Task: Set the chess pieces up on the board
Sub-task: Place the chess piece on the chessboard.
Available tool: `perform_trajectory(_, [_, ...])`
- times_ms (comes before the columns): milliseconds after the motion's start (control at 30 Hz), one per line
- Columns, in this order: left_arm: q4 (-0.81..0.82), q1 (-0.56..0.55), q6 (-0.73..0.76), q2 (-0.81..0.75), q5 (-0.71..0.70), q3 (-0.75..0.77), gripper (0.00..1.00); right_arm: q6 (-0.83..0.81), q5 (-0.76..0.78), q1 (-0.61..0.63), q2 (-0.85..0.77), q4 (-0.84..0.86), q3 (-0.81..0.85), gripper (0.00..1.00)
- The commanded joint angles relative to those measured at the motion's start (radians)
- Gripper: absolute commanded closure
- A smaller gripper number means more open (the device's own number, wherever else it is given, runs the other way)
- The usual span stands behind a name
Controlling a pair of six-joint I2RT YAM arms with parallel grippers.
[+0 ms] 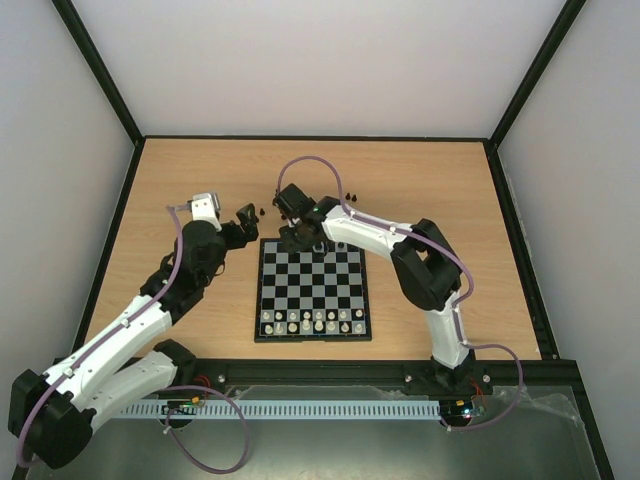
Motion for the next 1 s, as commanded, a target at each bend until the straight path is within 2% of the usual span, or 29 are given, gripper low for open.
perform_trajectory(0, [0.005,0.001,-0.007,-0.004,-0.02,-0.015,0.01,-0.011,0.01,0.007,0.028,-0.031,0.035,0.97])
perform_trajectory(967, [0.004,0.0,-0.005,0.011,-0.011,-0.007,0.01,-0.013,0.033,0.008,0.063,-0.042,0.053,0.96])
